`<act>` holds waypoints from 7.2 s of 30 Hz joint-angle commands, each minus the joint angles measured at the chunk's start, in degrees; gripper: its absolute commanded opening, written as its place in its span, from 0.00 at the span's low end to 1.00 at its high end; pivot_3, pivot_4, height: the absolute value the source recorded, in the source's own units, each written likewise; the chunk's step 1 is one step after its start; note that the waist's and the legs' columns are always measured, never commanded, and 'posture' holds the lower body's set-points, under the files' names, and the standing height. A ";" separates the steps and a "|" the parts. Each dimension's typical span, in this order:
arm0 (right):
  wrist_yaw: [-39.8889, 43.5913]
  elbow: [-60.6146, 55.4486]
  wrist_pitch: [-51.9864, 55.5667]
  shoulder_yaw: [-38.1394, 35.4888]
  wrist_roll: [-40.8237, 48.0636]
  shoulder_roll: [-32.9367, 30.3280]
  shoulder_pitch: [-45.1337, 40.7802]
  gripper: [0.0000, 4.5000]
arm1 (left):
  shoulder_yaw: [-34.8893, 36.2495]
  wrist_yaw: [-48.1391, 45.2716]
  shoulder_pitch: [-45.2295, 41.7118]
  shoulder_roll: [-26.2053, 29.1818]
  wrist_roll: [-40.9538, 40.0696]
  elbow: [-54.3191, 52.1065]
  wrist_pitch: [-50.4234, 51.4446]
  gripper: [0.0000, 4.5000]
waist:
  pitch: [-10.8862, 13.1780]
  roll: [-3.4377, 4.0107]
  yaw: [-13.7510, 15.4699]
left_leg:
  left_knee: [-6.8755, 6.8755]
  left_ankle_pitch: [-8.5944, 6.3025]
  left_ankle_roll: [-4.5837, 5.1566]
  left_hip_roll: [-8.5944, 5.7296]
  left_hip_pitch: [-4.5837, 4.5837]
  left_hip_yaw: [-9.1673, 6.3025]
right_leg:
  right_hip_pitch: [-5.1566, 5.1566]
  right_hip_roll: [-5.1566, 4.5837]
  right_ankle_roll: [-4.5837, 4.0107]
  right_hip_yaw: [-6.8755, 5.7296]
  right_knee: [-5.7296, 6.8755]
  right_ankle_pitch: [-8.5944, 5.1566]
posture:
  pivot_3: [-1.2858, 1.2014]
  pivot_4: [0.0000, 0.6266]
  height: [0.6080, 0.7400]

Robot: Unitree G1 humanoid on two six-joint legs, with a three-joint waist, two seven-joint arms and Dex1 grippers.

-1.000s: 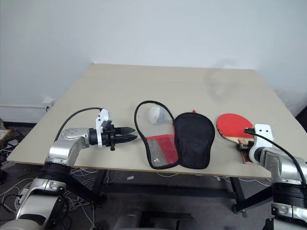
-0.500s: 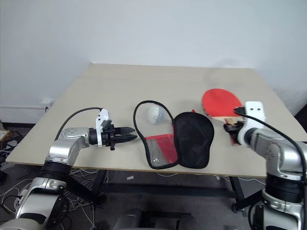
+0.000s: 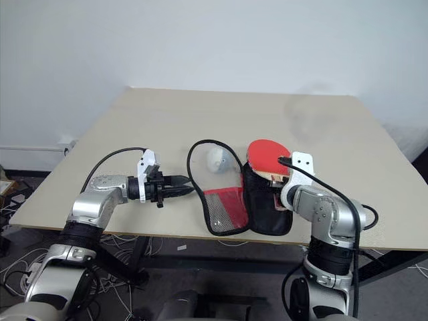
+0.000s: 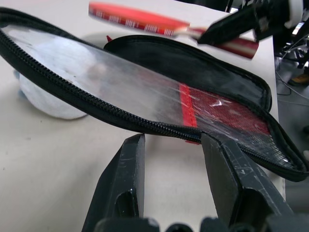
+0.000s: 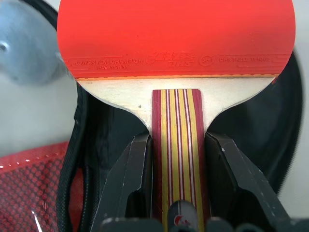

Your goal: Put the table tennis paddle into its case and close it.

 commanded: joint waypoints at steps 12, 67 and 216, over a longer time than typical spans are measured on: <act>-0.44 -6.13 2.93 2.12 -1.73 2.18 5.88 0.27 | 1.71 -2.33 -0.51 5.13 -1.55 -2.94 1.78 0.41 | 0.00 0.01 -0.03 | -0.04 -0.01 -0.09 0.01 0.01 0.01 | -0.02 0.00 0.00 -0.02 0.01 -0.01 | 0.52 0.00 0.81; 3.04 -11.99 -8.63 7.78 -4.57 2.24 8.57 0.87 | -1.12 -4.28 -2.50 2.63 -0.04 -0.09 -0.07 0.41 | 0.04 0.02 -0.27 | -0.12 0.02 -0.16 0.03 0.03 0.00 | -0.03 0.01 0.00 -0.06 -0.01 -0.01 | 0.52 0.00 0.81; 5.20 -0.95 -34.43 -6.60 6.65 -19.19 20.43 0.88 | 10.67 31.81 -30.08 -39.75 -4.72 39.22 44.64 0.68 | 0.54 0.10 1.43 | 0.04 0.14 0.43 -0.43 0.01 -0.64 | 0.21 -0.24 0.02 -0.02 -0.15 -0.01 | 0.52 0.00 0.81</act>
